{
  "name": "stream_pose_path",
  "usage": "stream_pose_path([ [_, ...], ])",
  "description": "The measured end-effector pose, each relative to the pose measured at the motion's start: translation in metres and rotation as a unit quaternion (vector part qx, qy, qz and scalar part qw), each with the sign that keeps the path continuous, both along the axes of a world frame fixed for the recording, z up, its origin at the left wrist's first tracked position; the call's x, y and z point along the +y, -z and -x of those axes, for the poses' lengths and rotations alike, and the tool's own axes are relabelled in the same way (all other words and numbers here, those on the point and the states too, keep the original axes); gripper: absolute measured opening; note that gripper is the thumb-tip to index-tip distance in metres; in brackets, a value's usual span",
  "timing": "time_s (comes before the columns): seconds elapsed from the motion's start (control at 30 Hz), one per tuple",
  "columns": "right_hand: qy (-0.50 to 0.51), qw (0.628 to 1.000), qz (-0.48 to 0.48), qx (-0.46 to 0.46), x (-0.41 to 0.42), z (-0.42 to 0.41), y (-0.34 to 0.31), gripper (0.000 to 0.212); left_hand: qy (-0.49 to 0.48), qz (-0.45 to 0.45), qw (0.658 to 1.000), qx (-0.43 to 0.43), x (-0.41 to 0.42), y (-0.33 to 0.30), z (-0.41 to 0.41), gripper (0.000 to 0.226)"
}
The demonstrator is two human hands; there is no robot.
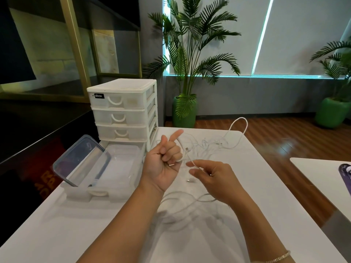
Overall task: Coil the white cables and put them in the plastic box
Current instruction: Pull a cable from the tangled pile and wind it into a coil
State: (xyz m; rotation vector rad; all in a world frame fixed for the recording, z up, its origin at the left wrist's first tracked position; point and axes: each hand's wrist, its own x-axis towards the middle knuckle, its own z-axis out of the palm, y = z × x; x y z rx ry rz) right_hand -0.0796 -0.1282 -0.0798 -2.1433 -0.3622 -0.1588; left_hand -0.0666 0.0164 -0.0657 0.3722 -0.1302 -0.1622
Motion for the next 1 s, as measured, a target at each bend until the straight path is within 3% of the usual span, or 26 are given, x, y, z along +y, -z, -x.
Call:
stream_pose_path([
  [0.13,-0.024,0.999,0.039,0.007,0.002,0.000,0.003,0.016,-0.041,-0.033,0.999,0.010,0.002,-0.001,-0.002,0.037],
  [0.2,-0.032,0.999,0.041,0.016,0.002,-0.001,0.003,0.015,-0.071,-0.125,0.990,0.011,-0.003,-0.001,-0.002,0.030],
  [0.27,-0.045,0.998,0.049,0.016,0.001,-0.001,0.005,0.015,-0.117,-0.257,0.959,-0.011,-0.010,0.000,0.001,0.023],
  [0.37,-0.048,0.996,0.071,-0.013,0.000,-0.001,0.006,0.014,-0.175,-0.473,0.861,-0.061,-0.018,0.003,0.005,0.023],
  [0.4,-0.045,0.995,0.081,-0.026,-0.001,-0.001,0.007,0.013,-0.186,-0.527,0.825,-0.084,-0.019,0.005,0.005,0.034],
  [0.6,-0.017,0.992,0.093,-0.081,-0.005,-0.001,0.003,0.012,-0.263,-0.738,0.591,-0.193,-0.020,0.013,0.008,0.054],
  [0.67,-0.003,0.991,0.093,-0.093,-0.008,-0.002,-0.001,0.014,-0.248,-0.769,0.552,-0.206,-0.018,0.015,0.009,0.053],
  [0.73,0.012,0.990,0.103,-0.094,-0.011,-0.004,-0.004,0.016,-0.222,-0.789,0.532,-0.212,-0.015,0.015,0.008,0.049],
  [0.9,0.022,0.994,0.083,-0.068,-0.016,-0.006,-0.004,0.026,-0.183,-0.780,0.568,-0.186,-0.006,0.011,0.005,0.046],
  [1.0,0.032,0.999,0.016,-0.018,-0.023,-0.008,-0.004,0.022,-0.170,-0.787,0.567,-0.171,0.000,0.006,0.007,0.048],
])
